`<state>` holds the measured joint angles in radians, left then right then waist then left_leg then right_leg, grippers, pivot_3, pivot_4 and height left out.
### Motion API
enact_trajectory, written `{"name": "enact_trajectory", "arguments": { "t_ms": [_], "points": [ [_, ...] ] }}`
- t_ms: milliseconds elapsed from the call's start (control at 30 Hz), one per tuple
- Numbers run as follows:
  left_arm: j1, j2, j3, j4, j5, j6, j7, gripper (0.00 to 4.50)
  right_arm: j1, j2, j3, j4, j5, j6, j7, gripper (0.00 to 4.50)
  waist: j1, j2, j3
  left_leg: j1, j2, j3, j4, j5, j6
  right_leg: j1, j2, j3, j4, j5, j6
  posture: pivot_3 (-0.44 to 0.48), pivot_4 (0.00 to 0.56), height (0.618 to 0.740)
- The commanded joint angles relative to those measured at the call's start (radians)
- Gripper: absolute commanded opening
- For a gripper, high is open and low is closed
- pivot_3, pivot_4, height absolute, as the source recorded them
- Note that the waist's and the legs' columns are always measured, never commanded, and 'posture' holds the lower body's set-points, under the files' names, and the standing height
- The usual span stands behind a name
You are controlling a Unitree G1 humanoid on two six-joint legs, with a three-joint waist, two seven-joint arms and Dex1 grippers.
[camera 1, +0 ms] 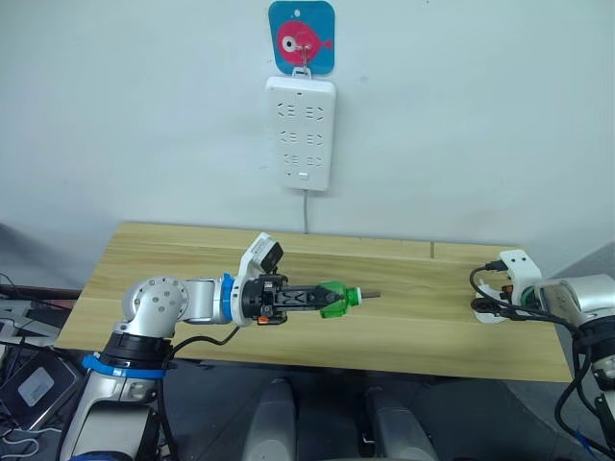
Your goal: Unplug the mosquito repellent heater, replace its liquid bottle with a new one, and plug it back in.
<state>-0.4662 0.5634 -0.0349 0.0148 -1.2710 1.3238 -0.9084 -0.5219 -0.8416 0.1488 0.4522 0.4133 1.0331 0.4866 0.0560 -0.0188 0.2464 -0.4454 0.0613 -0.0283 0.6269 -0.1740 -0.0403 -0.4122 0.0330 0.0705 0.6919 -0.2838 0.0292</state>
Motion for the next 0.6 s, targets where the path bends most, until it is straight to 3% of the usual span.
{"name": "enact_trajectory", "arguments": {
  "t_ms": [33,133,200,333,400,467,600],
  "points": [
    [-0.012,-0.013,0.025,0.000,0.018,-0.008,-0.023,2.26,0.017,-0.054,-0.094,-0.110,0.011,0.051,0.042,4.47,0.000,0.000,0.000,0.000,0.000,0.000,0.000,0.000,0.000,0.000,0.000,0.000,0.000,0.000,0.000,0.237,0.256,0.740],
    [-0.018,-0.042,0.047,0.007,0.039,-0.038,-0.005,2.26,0.056,-0.105,-0.179,-0.227,0.046,0.092,0.083,4.47,0.003,0.001,0.001,-0.001,0.000,0.000,-0.001,0.000,0.000,0.000,0.000,0.000,-0.001,0.000,0.000,0.234,0.254,0.740],
    [-0.003,-0.079,0.056,-0.028,0.114,-0.152,0.020,2.26,0.075,-0.092,-0.315,-0.342,0.141,0.209,0.092,4.47,0.002,0.001,0.001,-0.001,0.000,0.000,-0.001,0.000,0.000,0.000,0.000,0.000,-0.003,0.000,0.000,0.212,0.250,0.740],
    [0.052,-0.160,-0.028,-0.148,0.436,-0.596,-0.009,2.26,0.067,0.108,-0.704,-0.567,0.471,0.541,0.067,4.47,-0.001,0.001,0.000,-0.001,0.001,0.001,-0.002,0.000,-0.001,0.001,0.000,0.001,-0.005,0.001,0.001,0.193,0.243,0.740],
    [0.050,-0.220,-0.044,-0.139,0.538,-0.741,0.023,2.26,0.094,0.249,-0.844,-0.622,0.709,0.581,-0.061,4.47,0.003,0.001,0.000,0.000,0.002,-0.001,-0.003,0.000,-0.001,0.003,0.000,-0.001,-0.006,0.002,-0.001,0.191,0.238,0.740],
    [0.048,-0.260,-0.081,-0.130,0.648,-0.888,0.025,2.26,0.147,0.391,-0.890,-0.715,0.896,0.581,-0.225,4.47,0.004,0.001,0.000,0.000,0.001,-0.003,-0.004,0.000,-0.001,0.005,0.000,-0.001,-0.009,0.002,-0.001,0.189,0.237,0.740],
    [0.044,-0.315,-0.119,-0.134,0.741,-1.010,0.035,2.26,0.298,0.503,-0.674,-0.853,1.331,0.254,-0.734,4.47,0.003,0.001,0.000,-0.004,0.000,0.000,-0.004,-0.001,-0.001,0.002,-0.001,0.000,-0.012,0.002,0.001,0.190,0.229,0.740]
  ]
}}
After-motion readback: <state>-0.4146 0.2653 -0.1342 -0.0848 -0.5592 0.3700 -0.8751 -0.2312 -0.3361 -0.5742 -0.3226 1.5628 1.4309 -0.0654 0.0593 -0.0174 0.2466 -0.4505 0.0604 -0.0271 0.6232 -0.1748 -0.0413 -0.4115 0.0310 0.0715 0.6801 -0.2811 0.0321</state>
